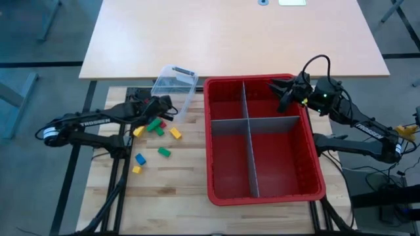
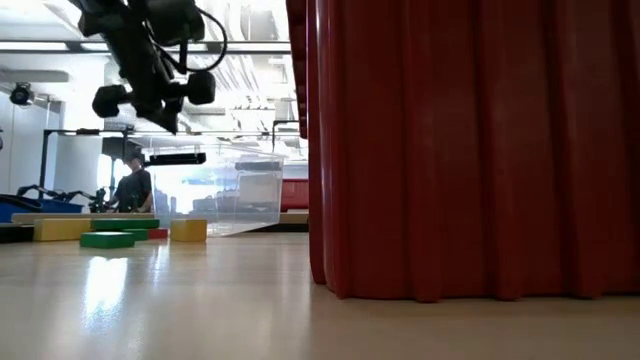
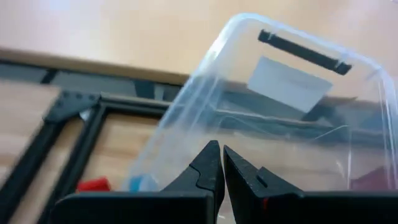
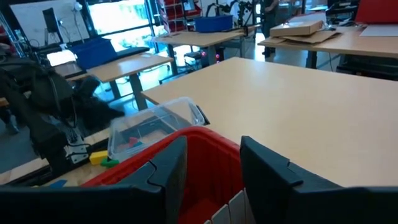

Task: Sort blocks
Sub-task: Adjust the colored blocks

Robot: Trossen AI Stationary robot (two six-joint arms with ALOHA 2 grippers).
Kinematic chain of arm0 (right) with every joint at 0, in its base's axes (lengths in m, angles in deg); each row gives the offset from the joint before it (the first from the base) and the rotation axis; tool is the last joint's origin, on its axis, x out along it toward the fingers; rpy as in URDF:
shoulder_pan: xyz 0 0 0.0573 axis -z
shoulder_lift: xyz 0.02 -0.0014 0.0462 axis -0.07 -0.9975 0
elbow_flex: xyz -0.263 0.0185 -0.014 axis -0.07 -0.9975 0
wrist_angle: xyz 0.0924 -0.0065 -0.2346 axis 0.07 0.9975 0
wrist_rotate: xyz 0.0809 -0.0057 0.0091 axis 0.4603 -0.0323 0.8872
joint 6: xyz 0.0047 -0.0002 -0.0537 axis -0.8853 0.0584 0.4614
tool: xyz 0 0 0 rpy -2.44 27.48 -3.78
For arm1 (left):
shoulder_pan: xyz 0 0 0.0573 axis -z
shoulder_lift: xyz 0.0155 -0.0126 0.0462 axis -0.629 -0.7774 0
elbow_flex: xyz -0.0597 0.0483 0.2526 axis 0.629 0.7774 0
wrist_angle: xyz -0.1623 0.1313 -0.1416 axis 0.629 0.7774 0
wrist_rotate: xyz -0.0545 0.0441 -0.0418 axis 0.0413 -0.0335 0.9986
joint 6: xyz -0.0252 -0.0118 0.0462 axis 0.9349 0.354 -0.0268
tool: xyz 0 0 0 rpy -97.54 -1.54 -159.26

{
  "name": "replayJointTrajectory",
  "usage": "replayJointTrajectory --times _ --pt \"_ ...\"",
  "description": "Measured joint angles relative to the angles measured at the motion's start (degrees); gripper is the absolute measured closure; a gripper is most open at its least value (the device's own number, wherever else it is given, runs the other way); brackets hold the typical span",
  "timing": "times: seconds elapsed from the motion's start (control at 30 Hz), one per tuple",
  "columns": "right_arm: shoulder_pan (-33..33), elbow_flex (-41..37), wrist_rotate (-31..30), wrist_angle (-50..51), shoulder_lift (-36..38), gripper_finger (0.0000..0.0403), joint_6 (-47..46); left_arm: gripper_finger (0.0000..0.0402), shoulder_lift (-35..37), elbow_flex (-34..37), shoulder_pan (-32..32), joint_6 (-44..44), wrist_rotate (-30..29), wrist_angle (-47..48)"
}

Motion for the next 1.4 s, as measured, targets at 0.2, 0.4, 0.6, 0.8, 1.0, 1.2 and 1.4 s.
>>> replayJointTrajectory --times 0.2,0.4,0.6,0.8,1.0,1.2,1.4 --pt "0.0 0.0 -0.2 0.2 0.0 0.0276 0.1 0.0401 -0.5 -1.3 -4.2 1.2 -0.6 8.9" --pt "0.0 0.0 -0.2 0.2 0.1 0.0268 -0.1 0.0402 -1.2 -1.3 -9.5 1.7 -0.2 9.9" --pt "0.0 0.0 -0.2 0.3 0.1 0.0273 0.0 0.0401 -3.4 -1.3 -15.3 -3.1 6.5 10.0" --pt "0.0 0.0 -0.2 0.3 0.1 0.0278 0.0 0.0402 -6.3 -1.3 -16.9 -6.4 11.1 6.2" --pt "0.0 0.0 -0.2 0.5 0.1 0.0272 0.6 0.0401 -9.1 -1.5 -16.8 -10.2 16.3 -2.4" --pt "0.0 0.0 -0.2 0.5 0.1 0.0267 0.6 0.0401 -10.7 -1.4 -16.8 -11.7 21.1 -8.3" --pt "0.0 0.0 -0.2 0.5 0.1 0.0275 0.6 0.0401 -10.6 -1.3 -16.8 -12.4 21.7 -8.9"
